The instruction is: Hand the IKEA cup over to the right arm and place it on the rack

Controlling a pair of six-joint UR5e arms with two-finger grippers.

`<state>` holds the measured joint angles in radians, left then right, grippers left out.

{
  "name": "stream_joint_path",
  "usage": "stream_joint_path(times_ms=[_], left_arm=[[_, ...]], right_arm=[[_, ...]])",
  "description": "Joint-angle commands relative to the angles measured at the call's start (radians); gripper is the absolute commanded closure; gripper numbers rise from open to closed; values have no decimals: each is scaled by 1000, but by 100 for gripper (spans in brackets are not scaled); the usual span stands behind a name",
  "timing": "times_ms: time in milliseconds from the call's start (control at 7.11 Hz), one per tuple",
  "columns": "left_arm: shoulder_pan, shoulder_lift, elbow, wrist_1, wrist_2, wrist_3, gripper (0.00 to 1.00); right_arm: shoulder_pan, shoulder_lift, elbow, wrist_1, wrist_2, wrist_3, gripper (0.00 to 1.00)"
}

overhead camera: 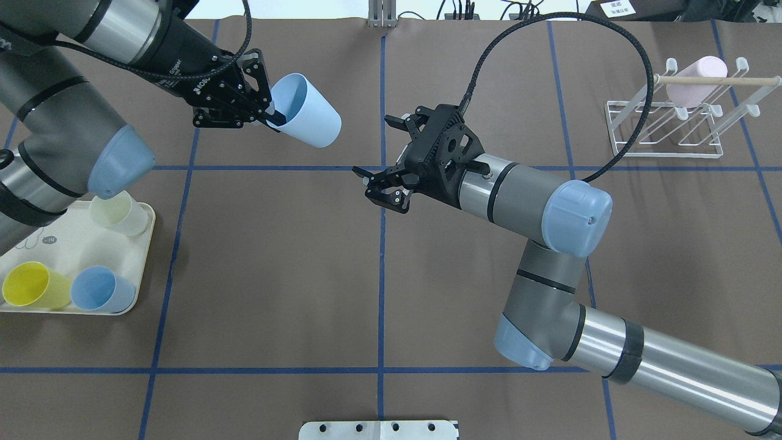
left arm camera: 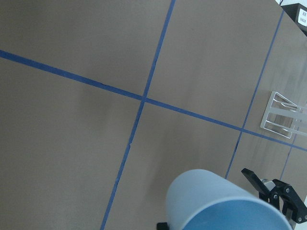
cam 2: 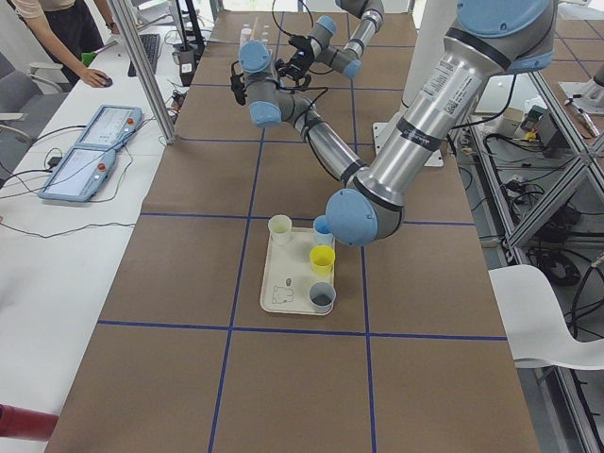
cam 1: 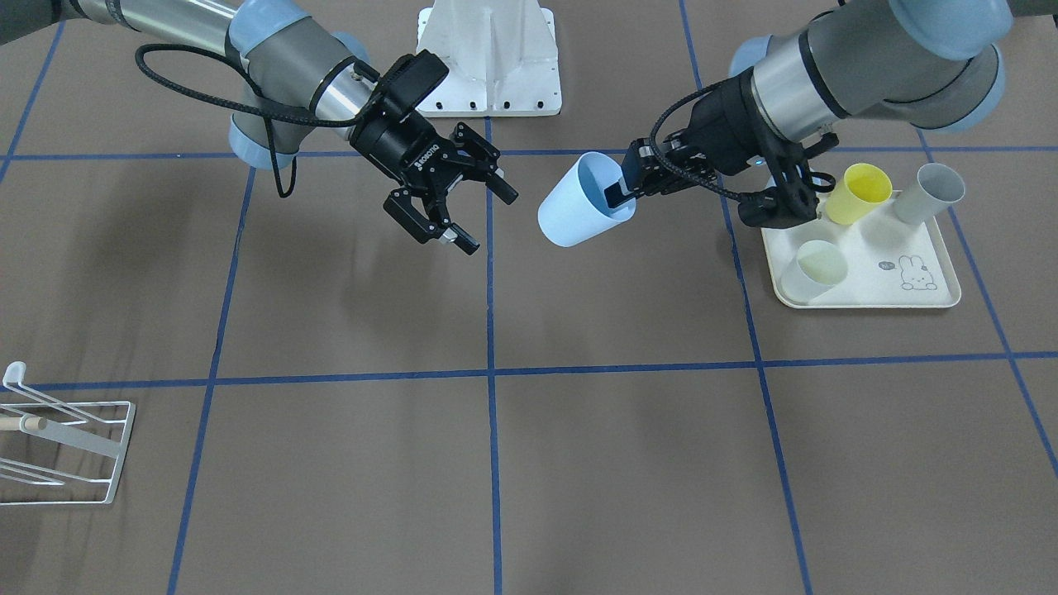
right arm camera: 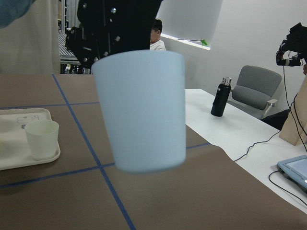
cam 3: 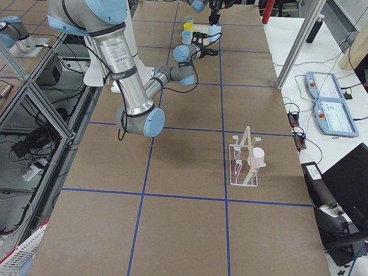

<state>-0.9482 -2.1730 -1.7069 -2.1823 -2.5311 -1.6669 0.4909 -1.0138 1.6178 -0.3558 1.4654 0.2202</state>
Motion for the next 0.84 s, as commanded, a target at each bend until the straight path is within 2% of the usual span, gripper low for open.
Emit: stream_joint_path(times_ms=[0, 704], left_arm=[[34, -19, 1, -1, 43, -19, 100], [65, -21, 3, -1, 43, -17, 100]], right_arm=[[-25, 43, -22, 5, -10, -1, 2], [-22, 46, -21, 5, -40, -2, 2]])
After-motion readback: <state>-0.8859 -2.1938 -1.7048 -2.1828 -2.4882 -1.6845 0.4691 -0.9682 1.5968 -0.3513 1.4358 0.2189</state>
